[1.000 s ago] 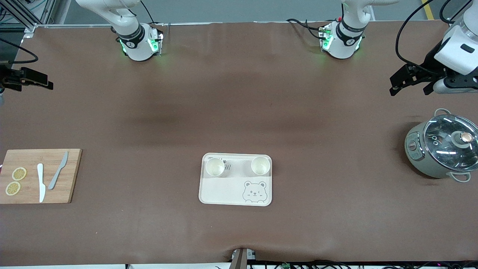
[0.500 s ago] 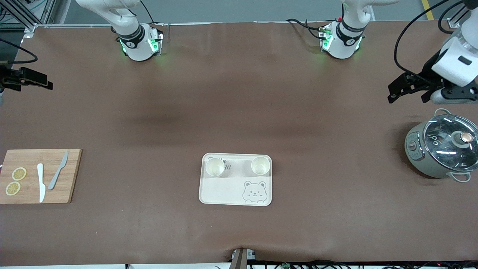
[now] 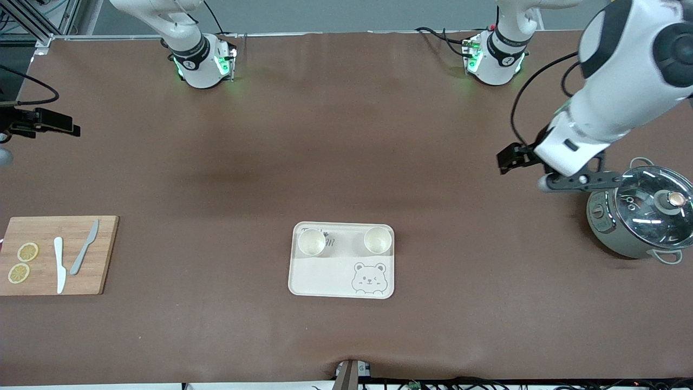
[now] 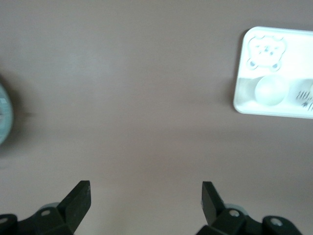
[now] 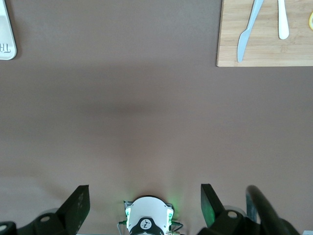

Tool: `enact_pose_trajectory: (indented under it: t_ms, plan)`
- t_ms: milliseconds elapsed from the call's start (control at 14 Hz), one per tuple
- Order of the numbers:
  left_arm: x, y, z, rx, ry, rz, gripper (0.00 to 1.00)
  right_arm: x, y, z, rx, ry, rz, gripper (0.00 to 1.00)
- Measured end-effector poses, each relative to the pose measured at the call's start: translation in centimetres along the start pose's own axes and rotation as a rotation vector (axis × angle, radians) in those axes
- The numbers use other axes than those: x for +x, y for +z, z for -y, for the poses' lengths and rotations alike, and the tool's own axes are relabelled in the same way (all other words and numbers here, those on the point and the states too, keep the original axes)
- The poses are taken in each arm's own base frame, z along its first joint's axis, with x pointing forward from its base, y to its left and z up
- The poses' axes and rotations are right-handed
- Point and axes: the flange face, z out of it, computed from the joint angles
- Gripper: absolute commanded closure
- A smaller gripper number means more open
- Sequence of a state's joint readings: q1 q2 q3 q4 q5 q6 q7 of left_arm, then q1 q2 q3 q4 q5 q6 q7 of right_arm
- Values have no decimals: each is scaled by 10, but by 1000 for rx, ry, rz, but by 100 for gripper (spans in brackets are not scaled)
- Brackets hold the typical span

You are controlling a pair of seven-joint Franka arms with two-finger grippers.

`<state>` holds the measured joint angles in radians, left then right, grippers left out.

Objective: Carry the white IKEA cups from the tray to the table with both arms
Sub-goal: 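Move the left gripper toward the white cups on the tray, then lower the left gripper and grasp the white cup nearest it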

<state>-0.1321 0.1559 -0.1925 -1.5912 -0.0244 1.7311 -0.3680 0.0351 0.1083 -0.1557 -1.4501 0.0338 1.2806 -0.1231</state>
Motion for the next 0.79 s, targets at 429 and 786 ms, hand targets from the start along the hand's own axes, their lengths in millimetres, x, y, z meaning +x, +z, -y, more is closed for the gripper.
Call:
enact_pose_trajectory:
  t_ms: [429,786]
  plan:
    - [18,91,-83,-42,-176,-10,0,12,12,0,-2,1,19,0]
    - [34,156,-123,-109,-331,-50,0,27,24,0,-22,0,28,0]
